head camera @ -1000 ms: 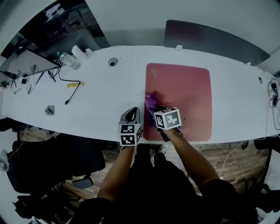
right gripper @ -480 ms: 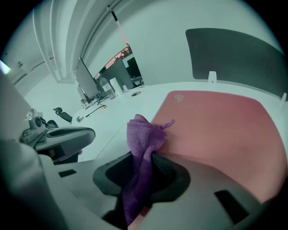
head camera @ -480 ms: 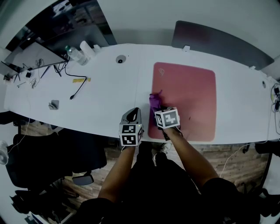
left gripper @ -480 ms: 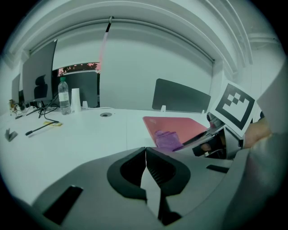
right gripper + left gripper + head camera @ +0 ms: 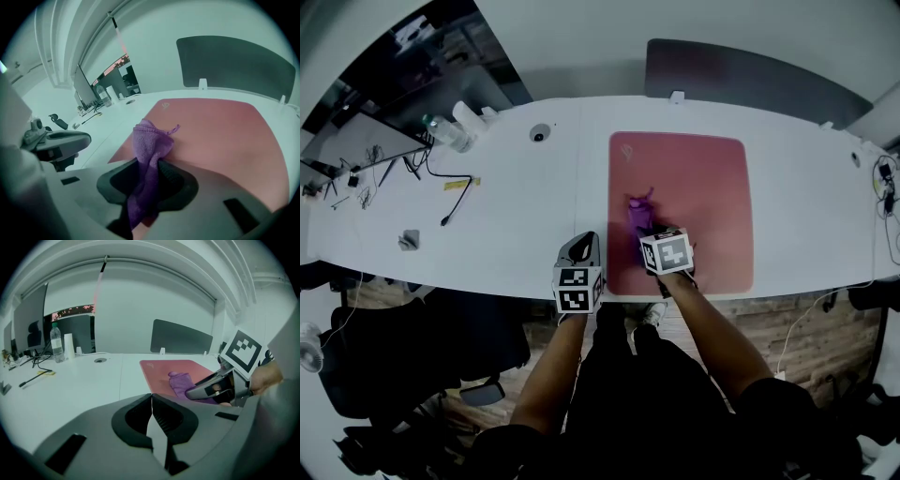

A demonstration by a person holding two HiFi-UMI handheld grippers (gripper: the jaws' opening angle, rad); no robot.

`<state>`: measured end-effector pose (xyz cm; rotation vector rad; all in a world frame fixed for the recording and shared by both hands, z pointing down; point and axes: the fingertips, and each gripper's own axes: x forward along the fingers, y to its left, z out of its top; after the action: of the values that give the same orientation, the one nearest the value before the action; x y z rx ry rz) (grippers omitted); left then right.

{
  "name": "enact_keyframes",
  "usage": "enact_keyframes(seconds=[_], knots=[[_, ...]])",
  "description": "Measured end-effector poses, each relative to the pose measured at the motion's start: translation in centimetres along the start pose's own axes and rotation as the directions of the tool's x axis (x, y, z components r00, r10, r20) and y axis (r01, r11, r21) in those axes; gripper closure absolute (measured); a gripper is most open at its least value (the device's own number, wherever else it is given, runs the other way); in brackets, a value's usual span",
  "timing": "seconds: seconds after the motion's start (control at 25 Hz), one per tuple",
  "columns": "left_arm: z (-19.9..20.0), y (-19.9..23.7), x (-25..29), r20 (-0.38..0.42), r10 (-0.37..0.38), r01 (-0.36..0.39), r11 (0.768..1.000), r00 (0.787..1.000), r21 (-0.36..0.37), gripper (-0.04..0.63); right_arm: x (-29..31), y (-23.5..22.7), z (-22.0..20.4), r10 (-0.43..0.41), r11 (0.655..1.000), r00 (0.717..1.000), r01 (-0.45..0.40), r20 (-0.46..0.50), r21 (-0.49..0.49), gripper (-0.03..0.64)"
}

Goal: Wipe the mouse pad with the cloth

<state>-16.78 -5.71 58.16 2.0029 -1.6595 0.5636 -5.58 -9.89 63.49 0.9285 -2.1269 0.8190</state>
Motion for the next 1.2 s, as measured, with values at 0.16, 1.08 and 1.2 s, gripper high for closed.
enact_keyframes(seconds=[0.16,1.08,1.2], knots=[[0.4,-1.2,0.7,0.001,-0.018,0.018,1.0,1.0,0.011,0.572,-1.3,-2.3,-0.6,-0.029,1.0,1.0,0.029,0.002,0.002,0.494],[3.2,-14.3,4.9,0.008,-0.211,0.209,0.972,0.977,0.104,0.572,-9.8,-16.7,-5.0,-0.265,0.961,0.964,0.263,0.016,0.086,0.486],[3.1,-15.9,5.4,0.0,-0.236,0.234,0.966,0.972,0.113,0.572,-11.0,-18.4,-5.5,-0.297,0.952,0.955,0.294,0.016,0.089,0.486]])
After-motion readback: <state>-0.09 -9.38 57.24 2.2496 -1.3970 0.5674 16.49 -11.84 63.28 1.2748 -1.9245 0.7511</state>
